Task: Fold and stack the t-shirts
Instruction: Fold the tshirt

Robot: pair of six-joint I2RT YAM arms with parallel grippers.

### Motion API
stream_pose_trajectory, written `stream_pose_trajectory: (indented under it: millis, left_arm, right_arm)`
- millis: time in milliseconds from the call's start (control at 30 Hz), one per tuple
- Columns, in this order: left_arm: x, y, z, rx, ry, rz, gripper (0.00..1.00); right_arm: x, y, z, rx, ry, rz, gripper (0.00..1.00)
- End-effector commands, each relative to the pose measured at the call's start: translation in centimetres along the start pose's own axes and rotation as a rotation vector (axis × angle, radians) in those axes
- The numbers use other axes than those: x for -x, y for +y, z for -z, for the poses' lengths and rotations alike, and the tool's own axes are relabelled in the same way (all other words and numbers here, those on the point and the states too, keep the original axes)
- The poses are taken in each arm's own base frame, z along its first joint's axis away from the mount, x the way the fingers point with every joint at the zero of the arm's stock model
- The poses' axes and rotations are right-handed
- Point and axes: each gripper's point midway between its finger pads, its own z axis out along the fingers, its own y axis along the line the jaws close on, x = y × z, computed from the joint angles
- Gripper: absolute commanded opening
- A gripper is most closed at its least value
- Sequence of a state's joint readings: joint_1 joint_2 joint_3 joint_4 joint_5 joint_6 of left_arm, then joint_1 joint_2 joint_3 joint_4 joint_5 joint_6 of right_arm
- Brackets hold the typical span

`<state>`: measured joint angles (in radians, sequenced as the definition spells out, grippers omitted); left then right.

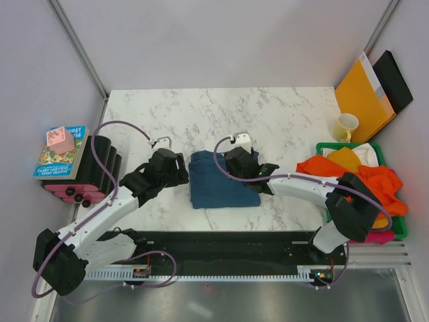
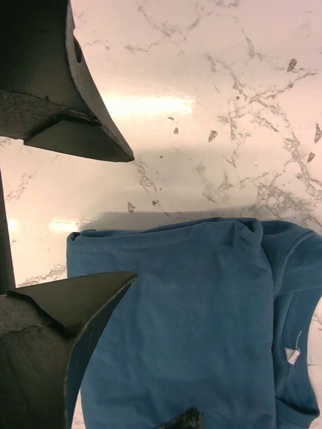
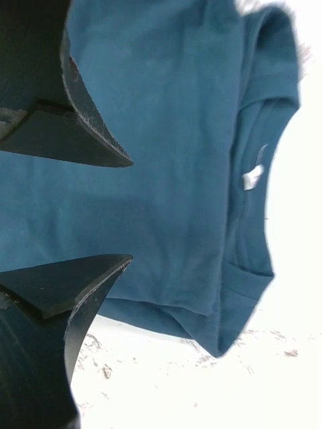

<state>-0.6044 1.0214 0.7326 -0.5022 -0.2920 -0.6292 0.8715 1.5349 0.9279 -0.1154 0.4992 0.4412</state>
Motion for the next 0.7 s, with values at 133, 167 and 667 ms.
stream_pose_trajectory:
  millis: [133,167,667]
  left_arm:
    - [2.4,1.7,1.3,0.104,-0.063,0.011,0.75]
    - [2.5,2.0,1.4,0.115,-0.069,0.014,0.75]
    - [9.8,7.8,0.8,0.308,-0.525,-0.098,0.81]
  right_arm:
    - [-4.3,-0.1,-2.3,-0.019,0.081,0.003,0.62]
    - [-4.6,-0.1,-2.3,-0.015,0.09,0.004,0.62]
    - [6.6,1.1,3.9,0.109,-0.193,-0.135,0.64]
